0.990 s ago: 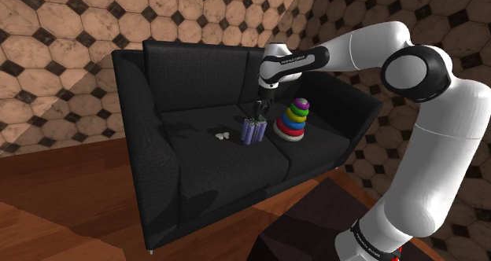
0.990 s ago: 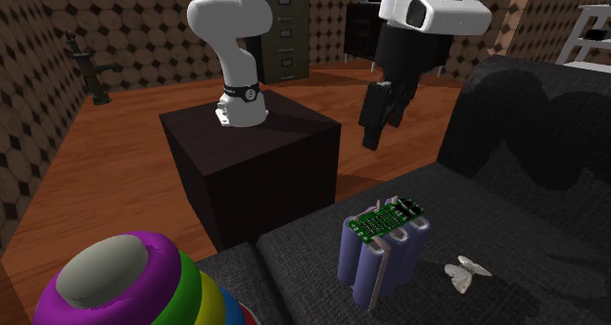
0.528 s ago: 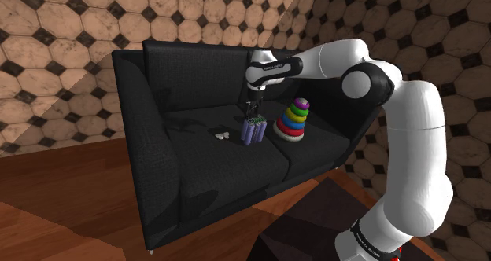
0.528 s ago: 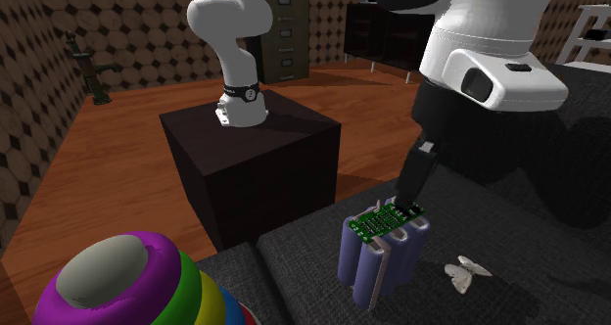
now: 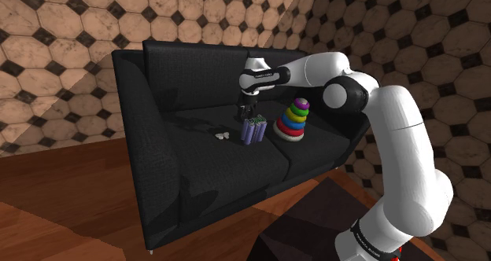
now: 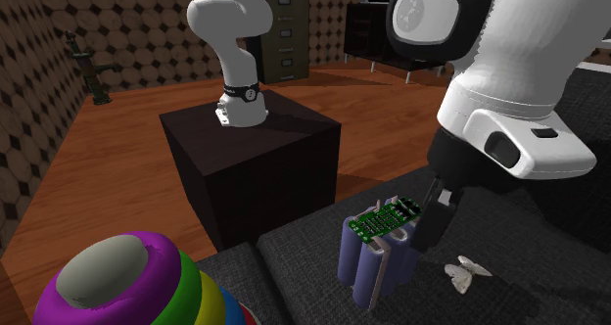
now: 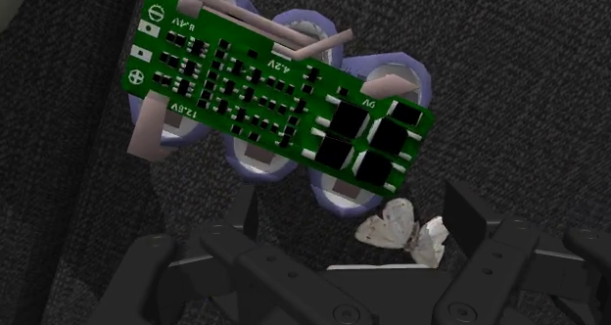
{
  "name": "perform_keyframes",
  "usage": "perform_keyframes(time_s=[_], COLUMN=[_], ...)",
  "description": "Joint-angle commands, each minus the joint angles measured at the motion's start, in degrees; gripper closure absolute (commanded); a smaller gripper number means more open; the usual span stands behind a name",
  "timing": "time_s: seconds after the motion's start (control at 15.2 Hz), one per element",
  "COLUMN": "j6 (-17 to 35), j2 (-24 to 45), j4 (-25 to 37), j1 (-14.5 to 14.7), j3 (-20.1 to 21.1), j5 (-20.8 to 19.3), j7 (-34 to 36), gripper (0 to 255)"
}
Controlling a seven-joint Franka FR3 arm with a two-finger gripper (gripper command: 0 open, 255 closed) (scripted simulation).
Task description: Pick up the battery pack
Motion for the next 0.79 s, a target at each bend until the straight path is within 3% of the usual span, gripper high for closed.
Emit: perform_keyframes(time_s=[0.0,0.2,0.26,0.73], j6=[1.07,1.85,1.9,1.89], j2=[0.41,1.07,1.03,1.01], j4=[-0.64,-0.75,-0.84,-0.86], j1=[0.0,0.0,0.01,0.02], j3=[0.0,0.01,0.01,0.01], j5=[0.0,0.0,0.0,0.0], j7=[0.02,0.03,0.04,0.06], gripper=[0,0,255,255])
